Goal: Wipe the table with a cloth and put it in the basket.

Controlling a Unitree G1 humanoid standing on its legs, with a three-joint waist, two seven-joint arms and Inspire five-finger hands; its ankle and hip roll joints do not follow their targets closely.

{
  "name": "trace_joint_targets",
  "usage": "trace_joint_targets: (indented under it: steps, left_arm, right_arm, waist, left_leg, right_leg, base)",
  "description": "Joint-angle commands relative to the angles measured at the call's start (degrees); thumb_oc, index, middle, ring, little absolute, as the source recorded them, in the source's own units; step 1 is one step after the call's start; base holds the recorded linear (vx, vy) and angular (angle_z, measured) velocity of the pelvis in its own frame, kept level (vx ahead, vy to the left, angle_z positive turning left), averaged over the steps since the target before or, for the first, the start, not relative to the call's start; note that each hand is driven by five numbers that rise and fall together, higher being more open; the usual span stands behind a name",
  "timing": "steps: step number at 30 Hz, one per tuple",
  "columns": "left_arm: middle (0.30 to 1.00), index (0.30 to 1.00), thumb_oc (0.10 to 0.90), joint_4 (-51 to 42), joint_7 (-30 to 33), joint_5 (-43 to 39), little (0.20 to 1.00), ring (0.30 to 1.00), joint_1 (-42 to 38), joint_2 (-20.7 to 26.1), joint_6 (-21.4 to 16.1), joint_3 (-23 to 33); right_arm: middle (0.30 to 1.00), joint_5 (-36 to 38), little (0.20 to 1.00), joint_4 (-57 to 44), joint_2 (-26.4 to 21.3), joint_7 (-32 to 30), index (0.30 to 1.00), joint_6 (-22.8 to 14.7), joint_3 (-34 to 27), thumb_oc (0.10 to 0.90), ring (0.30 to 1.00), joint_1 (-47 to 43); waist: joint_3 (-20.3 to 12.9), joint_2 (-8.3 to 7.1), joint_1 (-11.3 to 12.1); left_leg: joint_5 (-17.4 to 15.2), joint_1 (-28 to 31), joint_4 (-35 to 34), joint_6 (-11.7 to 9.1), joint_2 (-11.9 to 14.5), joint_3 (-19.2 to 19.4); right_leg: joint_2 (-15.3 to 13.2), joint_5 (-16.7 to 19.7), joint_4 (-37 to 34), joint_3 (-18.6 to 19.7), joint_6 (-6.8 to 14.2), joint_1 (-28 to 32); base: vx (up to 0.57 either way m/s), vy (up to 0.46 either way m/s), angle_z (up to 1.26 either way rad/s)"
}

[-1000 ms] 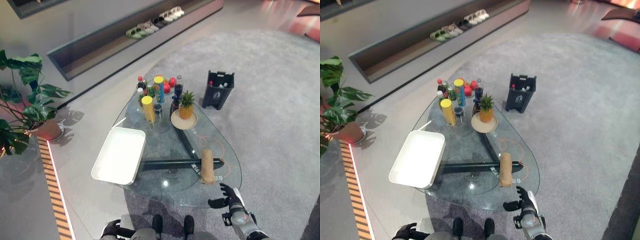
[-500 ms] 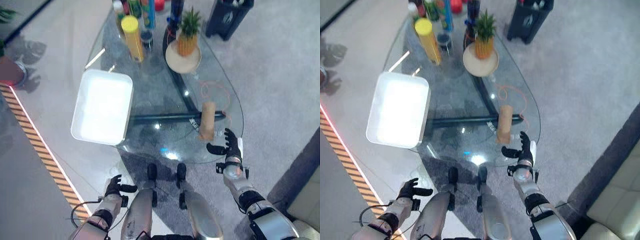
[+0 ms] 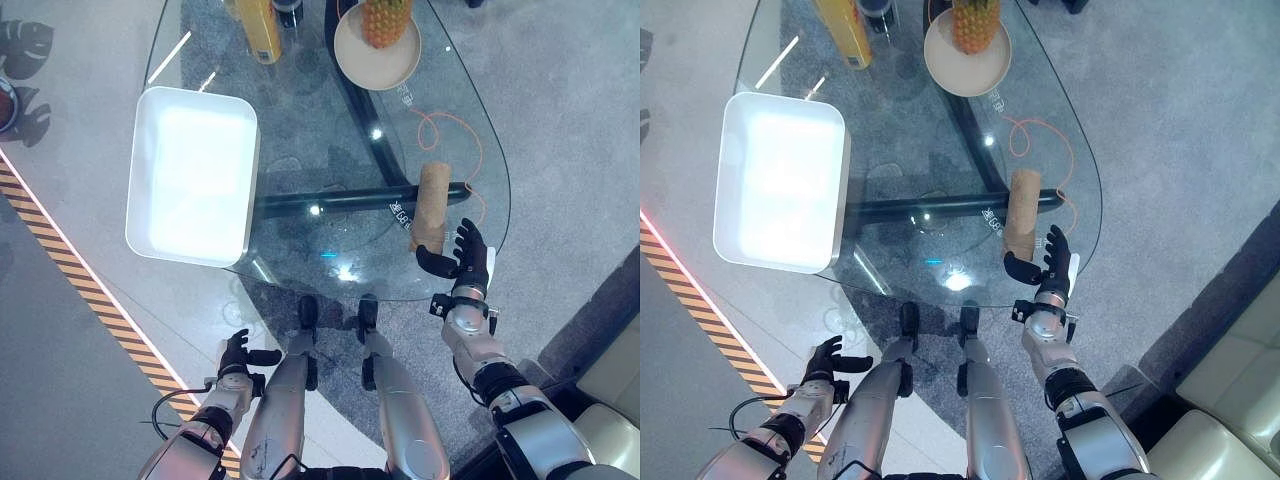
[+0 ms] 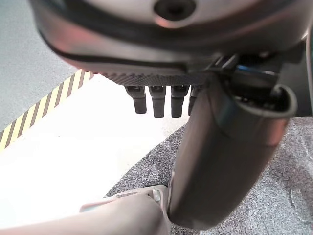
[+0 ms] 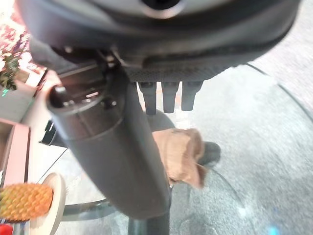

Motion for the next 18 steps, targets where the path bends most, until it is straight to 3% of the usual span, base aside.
trace_joint_targets:
  steps: [1, 4, 8, 18]
  left_arm:
    - [0.900, 0.900, 0.800, -1.0, 3.8, -2.5, 0.900, 0.900, 0.6, -2.8, 2.0, -0.3]
    - [0.900, 0.900, 0.800, -2.5, 4.9, -3.9, 0.900, 0.900, -0.5, -3.4, 3.3, -1.2]
    - [0.900, 0.900, 0.800, -3.0, 5.3, -4.7, 0.900, 0.900, -1.5, -4.1, 4.0, -1.5]
    - [0.900, 0.900, 0.800, -2.5, 5.5, -6.1, 0.900, 0.900, -5.2, -4.6, 4.7, -1.6]
  right_arm:
    - [0.900, -4.2, 0.900, -12.4, -2.2, -8.5, 0.900, 2.6, 0.4, 0.800, 0.900, -2.6]
    - [0.900, -6.0, 0.900, -16.4, -2.7, -15.1, 0.900, 7.5, 0.5, 0.800, 0.900, -6.2]
    - [0.900, -6.8, 0.900, -17.9, -3.2, -18.3, 0.900, 10.3, 0.7, 0.800, 0.900, -9.3]
    - [0.900, -6.5, 0.900, -15.8, -4.8, -22.0, 0.900, 12.2, 1.7, 0.800, 0.900, -16.3]
  waist:
    - [-0.9, 1.40, -0.5]
    - [-0.9, 1.78, -0.4]
    - [-0.9, 2.26, -0.4]
    - [-0.9, 2.82, -0.2]
  left_leg:
    - [-4.2, -6.0, 8.7, 0.5, -2.2, -3.7]
    - [-3.9, -7.9, 9.1, 0.7, -2.3, -3.2]
    - [-3.7, -9.7, 9.8, 0.8, -2.5, -2.9]
    - [-4.1, -15.4, 12.7, 1.1, -2.8, -2.7]
  right_leg:
    - [-1.1, -1.1, 5.5, -1.6, 0.4, -4.5]
    - [-1.0, -0.9, 6.0, -1.7, 0.2, -6.6]
    - [-0.9, -0.6, 6.5, -1.8, 0.0, -8.5]
    - [-0.4, -0.7, 9.5, -2.1, -0.3, -14.8]
  base:
    - [0.00, 0.058, 0.03]
    - [0.00, 0.084, 0.03]
    - [0.01, 0.076, 0.01]
    - [0.01, 0.045, -0.02]
